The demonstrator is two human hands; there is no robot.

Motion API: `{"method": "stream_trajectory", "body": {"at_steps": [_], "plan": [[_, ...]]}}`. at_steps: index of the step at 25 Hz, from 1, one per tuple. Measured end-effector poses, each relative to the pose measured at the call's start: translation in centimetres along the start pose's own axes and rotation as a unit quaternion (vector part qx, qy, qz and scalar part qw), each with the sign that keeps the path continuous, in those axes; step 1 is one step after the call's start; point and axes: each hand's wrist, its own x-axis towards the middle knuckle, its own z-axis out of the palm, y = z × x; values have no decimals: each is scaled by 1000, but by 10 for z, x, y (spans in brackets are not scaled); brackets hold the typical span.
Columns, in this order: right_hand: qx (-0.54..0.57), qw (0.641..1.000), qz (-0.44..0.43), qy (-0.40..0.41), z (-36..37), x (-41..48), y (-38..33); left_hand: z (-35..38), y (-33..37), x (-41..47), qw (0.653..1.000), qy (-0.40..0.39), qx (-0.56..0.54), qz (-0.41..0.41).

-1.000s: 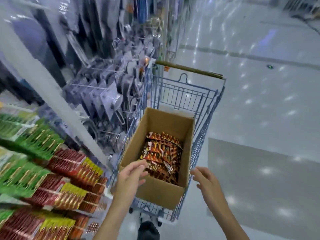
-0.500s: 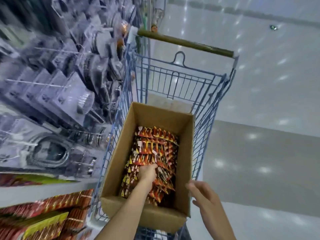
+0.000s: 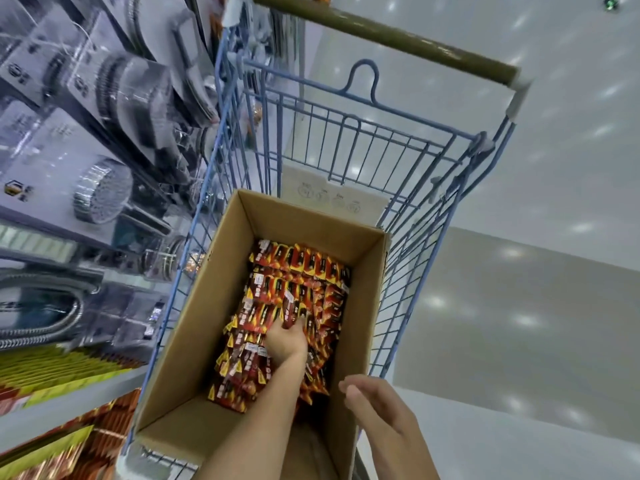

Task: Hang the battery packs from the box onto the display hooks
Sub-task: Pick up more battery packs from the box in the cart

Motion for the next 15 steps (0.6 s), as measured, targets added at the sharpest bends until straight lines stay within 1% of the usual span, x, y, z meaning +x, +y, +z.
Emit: {"method": "stream_trajectory", "body": {"at_steps": [4, 7, 8, 9, 12, 13, 15], "plan": [[-19, 1000, -17, -17, -5, 10, -19, -37, 1, -5, 993, -8, -116, 11], [-67, 996, -35, -36, -2, 25, -30, -84, 7, -13, 975, -27, -215, 54], [-90, 994, -40, -40, 0, 31, -31, -101, 12, -18, 970, -39, -231, 62], [-116, 991, -45, -44, 4, 39, -33, -117, 16, -22, 964, -48, -253, 62], [-169, 983, -51, -58, 23, 72, -40, -158, 29, -33, 947, -83, -308, 28], [-155, 985, -36, -64, 31, 87, -42, -169, 32, -36, 939, -104, -327, 17], [-91, 992, 22, -87, 53, 124, -43, -185, 36, -41, 929, -137, -343, 4]]}}
